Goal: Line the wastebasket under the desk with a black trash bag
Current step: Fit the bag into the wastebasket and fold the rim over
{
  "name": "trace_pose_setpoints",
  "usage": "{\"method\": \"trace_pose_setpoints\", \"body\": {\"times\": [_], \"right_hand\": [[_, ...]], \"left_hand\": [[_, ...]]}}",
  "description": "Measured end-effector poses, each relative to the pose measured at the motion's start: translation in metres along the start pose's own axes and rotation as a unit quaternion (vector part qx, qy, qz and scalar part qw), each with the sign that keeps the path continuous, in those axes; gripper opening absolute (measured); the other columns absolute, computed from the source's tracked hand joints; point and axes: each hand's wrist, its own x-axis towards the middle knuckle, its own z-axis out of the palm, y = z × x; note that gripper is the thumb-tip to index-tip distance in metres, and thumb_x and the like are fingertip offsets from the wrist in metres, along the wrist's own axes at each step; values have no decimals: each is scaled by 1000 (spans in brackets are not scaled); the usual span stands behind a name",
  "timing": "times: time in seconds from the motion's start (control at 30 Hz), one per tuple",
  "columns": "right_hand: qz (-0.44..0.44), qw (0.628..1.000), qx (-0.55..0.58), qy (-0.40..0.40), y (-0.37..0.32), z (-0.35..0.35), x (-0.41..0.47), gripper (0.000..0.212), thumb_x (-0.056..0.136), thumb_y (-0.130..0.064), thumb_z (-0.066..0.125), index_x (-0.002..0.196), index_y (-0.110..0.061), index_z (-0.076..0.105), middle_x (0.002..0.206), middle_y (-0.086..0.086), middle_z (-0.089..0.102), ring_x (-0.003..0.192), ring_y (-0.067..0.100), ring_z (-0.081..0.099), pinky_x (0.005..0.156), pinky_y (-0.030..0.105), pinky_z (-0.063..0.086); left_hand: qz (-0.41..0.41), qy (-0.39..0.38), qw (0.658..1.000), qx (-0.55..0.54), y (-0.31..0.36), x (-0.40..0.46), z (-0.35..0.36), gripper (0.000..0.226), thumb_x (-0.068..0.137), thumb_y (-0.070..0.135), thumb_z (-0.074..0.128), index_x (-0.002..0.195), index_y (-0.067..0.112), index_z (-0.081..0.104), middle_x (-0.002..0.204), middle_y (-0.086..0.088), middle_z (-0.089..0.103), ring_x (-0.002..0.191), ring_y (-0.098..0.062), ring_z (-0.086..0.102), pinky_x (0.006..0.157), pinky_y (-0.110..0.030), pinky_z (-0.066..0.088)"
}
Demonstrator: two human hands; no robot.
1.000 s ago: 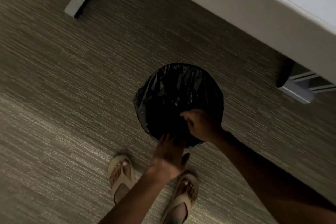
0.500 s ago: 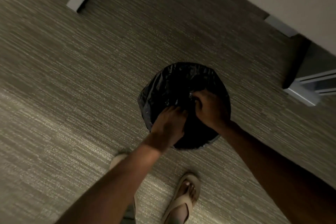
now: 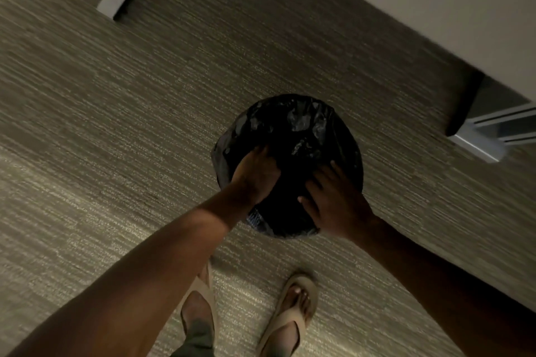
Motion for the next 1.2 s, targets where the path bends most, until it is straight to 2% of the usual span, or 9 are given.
{"method": "trace_pose_setpoints", "body": {"times": [0.07,0.37,0.47,0.53,0.7,0.8,0.87,1.03,1.2], "right_hand": [[3,1000,-6,-5,3,-7,17,50,96,-39,39,129,-9,62,131,15,64,135,35,49,120,52,28],[73,960,-39,-268,17,-19,69,61,106,-31,40,158,-6,20,165,17,24,153,35,20,126,43,6],[3,997,16,-78,10,-16,70,29,90,-15,56,109,2,70,112,25,70,111,45,63,106,49,45],[7,992,92,83,5,-17,56,18,88,-17,56,90,-6,69,91,18,68,93,39,64,87,42,49],[333,862,264,278,1,-27,-13,31,94,-22,64,124,-12,65,119,12,66,108,27,60,83,36,48],[519,687,464,209,3,-2,-38,38,94,-26,65,131,-15,61,124,11,68,103,23,63,83,35,50],[516,609,587,138,-4,15,-43,29,96,-28,63,125,-26,65,121,9,71,103,25,69,86,42,57],[493,585,629,135,-17,19,-36,24,95,-15,62,93,-39,69,104,4,73,102,30,70,86,49,58],[465,588,643,156,-23,6,-23,20,99,-15,61,102,-33,70,105,2,72,101,28,69,81,46,58]], "left_hand": [[24,71,996,-57,18,-12,4,61,92,24,45,151,7,47,150,-17,54,143,-42,41,123,-53,26],[-11,0,969,-247,80,-68,57,58,96,58,40,120,18,73,114,-13,76,112,-37,69,99,-44,51],[-27,65,954,-293,71,-64,47,53,99,53,43,130,17,65,130,-10,67,127,-34,56,110,-41,40],[-44,140,938,-315,61,-63,34,49,100,49,43,129,15,63,128,-7,66,126,-30,54,112,-42,39],[-307,317,803,-401,36,-84,20,37,93,21,60,130,17,62,123,-9,62,111,-24,54,91,-35,48],[-470,304,655,-507,23,-92,37,45,91,20,68,135,15,58,120,-13,59,109,-26,57,87,-40,53],[-490,241,602,-582,19,-93,42,43,91,23,70,133,17,61,113,-8,67,102,-29,68,86,-46,59],[-445,164,593,-651,13,-91,41,35,94,15,70,129,16,65,104,-6,74,89,-22,71,73,-27,55],[-450,156,557,-681,-18,-94,47,28,90,13,76,117,18,70,99,-1,74,90,-21,72,71,-26,58]]}}
